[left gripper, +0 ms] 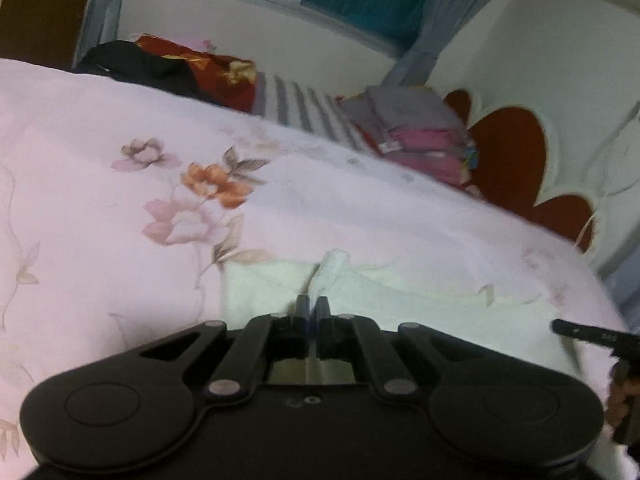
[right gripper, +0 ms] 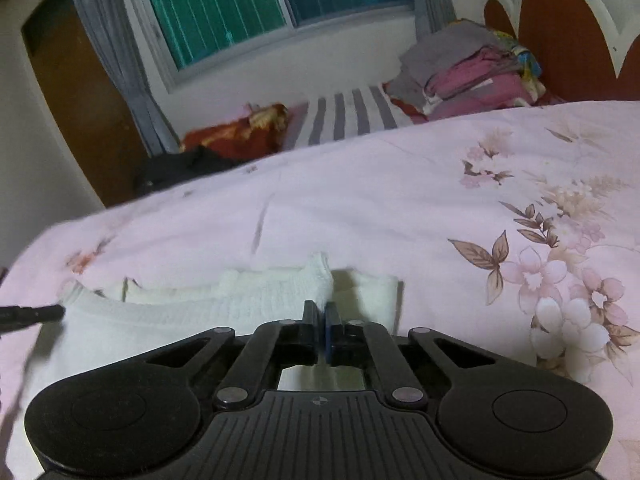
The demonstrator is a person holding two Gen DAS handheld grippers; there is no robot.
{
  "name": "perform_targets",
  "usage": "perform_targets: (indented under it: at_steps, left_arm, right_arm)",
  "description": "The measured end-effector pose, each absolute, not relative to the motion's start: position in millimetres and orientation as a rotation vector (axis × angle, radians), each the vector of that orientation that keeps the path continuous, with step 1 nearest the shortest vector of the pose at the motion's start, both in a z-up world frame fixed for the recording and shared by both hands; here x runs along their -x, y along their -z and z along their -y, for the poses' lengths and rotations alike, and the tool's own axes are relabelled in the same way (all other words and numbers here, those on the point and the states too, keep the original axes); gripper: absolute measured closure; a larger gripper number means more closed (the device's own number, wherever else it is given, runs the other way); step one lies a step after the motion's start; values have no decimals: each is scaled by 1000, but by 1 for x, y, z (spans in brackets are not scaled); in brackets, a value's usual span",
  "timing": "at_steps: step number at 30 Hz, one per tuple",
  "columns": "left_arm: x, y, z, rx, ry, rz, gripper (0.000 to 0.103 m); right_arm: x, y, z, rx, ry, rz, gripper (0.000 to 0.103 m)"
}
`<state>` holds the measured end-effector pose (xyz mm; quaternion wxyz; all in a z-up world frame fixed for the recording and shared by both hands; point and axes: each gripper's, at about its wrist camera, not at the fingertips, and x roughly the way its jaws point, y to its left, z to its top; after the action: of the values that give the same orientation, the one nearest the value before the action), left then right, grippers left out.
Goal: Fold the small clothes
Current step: 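Grasp the sweater edge with both grippers and fold it over the rest, then open both grippers and release the folded sweater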
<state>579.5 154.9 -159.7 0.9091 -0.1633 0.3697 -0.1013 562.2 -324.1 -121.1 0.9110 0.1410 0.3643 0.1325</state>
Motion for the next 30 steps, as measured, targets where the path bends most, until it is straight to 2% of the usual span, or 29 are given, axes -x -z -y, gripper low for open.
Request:
perform_targets:
  at_steps: [2, 4, 5, 6, 7, 9, 10, 11, 12, 14, 18, 22, 23, 24, 25, 26, 27, 30]
  left_arm:
    - [-581, 168, -152, 323, 198, -784, 96]
    - [-578, 160, -152, 323, 156, -778, 79]
    - [-573, 151, -148, 292, 119, -757, 66]
    - [-566, 139, -139, 239, 94, -708, 60]
    - [-562, 131, -129, 205, 116, -678, 59]
    - [-564, 122, -102, 184, 236, -680, 56]
    - [-567, 121, -85, 166, 292, -696, 54]
    - [-569, 123, -66, 136, 337, -707, 45]
    - [-569, 124, -53, 113, 355, -711, 31]
    - [-566, 130, -32, 70, 354, -703, 16]
    - [-566, 149, -36, -2, 286, -726, 16]
    - [-560, 161, -85, 8, 207, -699, 14]
    - [-559, 160, -89, -2, 216, -700, 11]
    - [-560, 159, -88, -49, 197, -711, 1]
    - [-561, 156, -87, -76, 167, -720, 2]
    - [-558, 151, -87, -65, 150, -711, 9]
    - [-554, 145, -85, -47, 137, -701, 10]
    - [-531, 132, -65, -9, 194, -634, 11]
  right_arm:
    - [-568, 133, 321, -262, -229, -812, 101]
    - [-568, 137, 320, -262, -213, -829, 101]
    - [-567, 134, 318, -264, -196, -834, 100]
    - [-564, 126, 315, -253, -168, -822, 94]
    - [-559, 117, 312, -229, -147, -782, 74]
    - [-543, 100, 297, -207, -191, -666, 50]
    - [-544, 97, 282, -205, -268, -673, 50]
    - [-546, 97, 264, -181, -323, -691, 50]
    - [-547, 99, 249, -152, -357, -697, 50]
    - [-549, 105, 216, -95, -424, -717, 50]
    - [-546, 123, 185, -9, -490, -760, 51]
    - [-551, 130, 236, 10, -252, -721, 51]
    - [-557, 136, 256, -13, -170, -754, 51]
    - [-558, 139, 272, -53, -171, -764, 51]
    - [-558, 138, 279, -56, -179, -765, 50]
    - [-556, 135, 277, -8, -155, -769, 51]
    - [-552, 129, 273, 18, -150, -752, 51]
    - [-528, 108, 253, -3, -242, -666, 51]
